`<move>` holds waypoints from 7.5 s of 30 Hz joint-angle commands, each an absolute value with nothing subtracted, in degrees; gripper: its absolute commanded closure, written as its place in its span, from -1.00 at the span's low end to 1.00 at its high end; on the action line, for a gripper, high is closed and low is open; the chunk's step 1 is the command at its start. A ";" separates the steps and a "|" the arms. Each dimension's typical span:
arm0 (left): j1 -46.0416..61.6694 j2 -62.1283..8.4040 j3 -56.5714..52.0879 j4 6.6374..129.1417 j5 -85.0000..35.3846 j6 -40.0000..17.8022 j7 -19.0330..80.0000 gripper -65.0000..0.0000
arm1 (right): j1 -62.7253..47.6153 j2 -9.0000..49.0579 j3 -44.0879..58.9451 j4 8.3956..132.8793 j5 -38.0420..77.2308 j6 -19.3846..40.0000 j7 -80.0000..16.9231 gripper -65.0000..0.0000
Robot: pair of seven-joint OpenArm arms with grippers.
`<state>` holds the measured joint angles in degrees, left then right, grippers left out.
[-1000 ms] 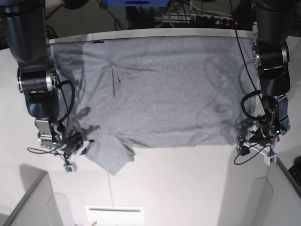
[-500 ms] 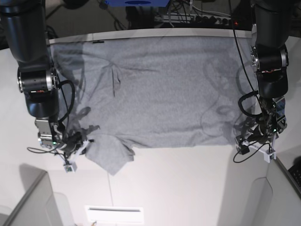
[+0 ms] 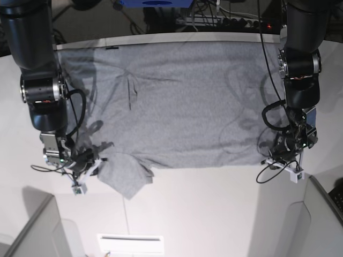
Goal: Fold the T-shirt properly
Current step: 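Grasp the hem corners with both grippers, then lift the hem with both grippers and carry it toward the collar edge, then lay the hem over the collar edge with both grippers, folding the shirt in half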
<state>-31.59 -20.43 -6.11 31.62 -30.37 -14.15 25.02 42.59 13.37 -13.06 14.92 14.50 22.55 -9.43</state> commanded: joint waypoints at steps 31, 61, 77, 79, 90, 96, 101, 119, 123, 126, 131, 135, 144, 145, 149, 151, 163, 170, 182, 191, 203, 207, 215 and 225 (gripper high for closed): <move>-20.44 -23.69 -12.44 66.15 -29.58 -13.14 42.42 1.00 | 31.43 17.10 -4.88 44.70 12.70 20.88 -17.89 1.00; -8.40 -24.04 -18.86 86.46 -29.76 -13.41 47.96 1.00 | 24.57 17.63 -1.01 61.32 12.79 20.88 -28.62 1.00; -5.23 -23.69 -22.81 90.42 -29.85 -13.49 48.04 1.00 | 22.90 17.98 -0.84 65.89 12.88 20.88 -30.90 1.00; -4.79 -23.69 -22.99 90.51 -30.11 -13.49 48.04 1.00 | 22.64 17.98 -0.84 65.89 12.88 20.88 -30.90 1.00; -0.04 -24.13 -26.42 90.51 -39.08 -13.49 47.96 1.00 | 19.47 17.71 4.26 67.47 12.88 20.97 -31.16 1.00; 1.19 -24.13 -26.42 94.99 -39.08 -13.49 47.96 1.00 | 17.63 17.71 4.44 71.08 12.97 21.23 -34.07 1.00; 1.45 -24.13 -26.42 98.33 -39.08 -13.23 50.77 1.00 | 15.78 17.71 4.53 74.68 12.97 21.23 -35.12 1.00; 4.09 -23.96 -30.81 102.46 -39.16 -13.49 53.32 1.00 | 9.36 17.54 11.56 84.18 13.05 21.41 -41.27 1.00; 4.62 -24.13 -30.90 103.60 -39.16 -13.49 53.32 1.00 | 8.13 17.54 12.53 86.55 13.14 21.41 -43.03 1.00; 6.46 -24.13 -30.90 105.01 -39.16 -13.49 53.32 1.00 | 6.64 17.54 13.58 89.54 13.14 21.41 -45.76 1.00; 7.52 -23.96 -30.90 106.51 -39.16 -13.49 53.32 1.00 | 5.14 16.75 15.08 93.49 13.14 21.41 -47.25 1.00; 8.75 -24.13 -30.90 107.21 -39.16 -13.49 53.32 1.00 | 4.18 16.31 15.96 95.69 13.14 21.49 -49.63 1.00; 11.65 -24.13 -33.01 110.64 -39.16 -13.58 53.32 1.00 | 0.84 16.22 16.13 100.18 13.14 21.49 -50.68 1.00; 11.74 -24.13 -33.01 110.55 -39.16 -13.58 53.32 1.00 | 0.31 16.22 16.13 100.18 13.14 21.49 -50.77 1.00; 13.93 -24.22 -33.27 110.99 -39.16 -13.58 53.32 1.00 | -1.71 15.34 16.13 102.20 13.14 21.49 -52.26 1.00; 14.81 -24.31 -33.36 110.73 -38.81 -14.64 53.32 1.00 | -3.38 13.85 17.89 104.31 13.14 21.49 -52.97 1.00; 18.15 -25.45 -33.36 111.52 -38.81 -15.52 53.05 1.00 | -7.96 12.26 19.82 108.26 13.14 21.49 -55.69 1.00; 18.42 -25.36 -33.36 111.78 -38.81 -15.52 53.23 1.00 | -8.48 12.00 21.93 108.62 13.14 21.58 -56.22 1.00; 21.05 -25.27 -33.27 112.22 -38.73 -15.52 53.23 1.00 | -12.26 10.15 26.59 110.11 13.14 27.47 -59.21 1.00; 26.15 -25.36 -33.27 113.01 -38.73 -15.52 53.14 1.00 | -14.46 8.22 26.59 109.85 12.88 27.82 -58.59 1.00; 28.70 -25.45 -33.27 113.10 -38.64 -15.52 53.14 1.00 | -16.31 8.48 26.59 109.85 12.79 27.82 -58.59 1.00; 29.23 -25.89 -33.36 113.10 -38.64 -15.52 53.05 1.00 | -17.10 8.66 26.68 110.02 12.79 27.82 -58.59 1.00; 32.13 -26.15 -33.27 113.10 -38.64 -15.52 53.23 1.00 | -18.33 8.66 26.68 109.85 12.79 27.91 -58.51 1.00; 34.95 -25.89 -33.27 112.84 -38.64 -15.52 53.23 1.00 | -18.15 8.66 26.68 109.76 12.70 27.82 -58.51 1.00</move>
<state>34.72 -25.10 -32.80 111.96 -38.65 -15.49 54.15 -18.44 7.86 26.26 108.95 12.84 27.92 -59.11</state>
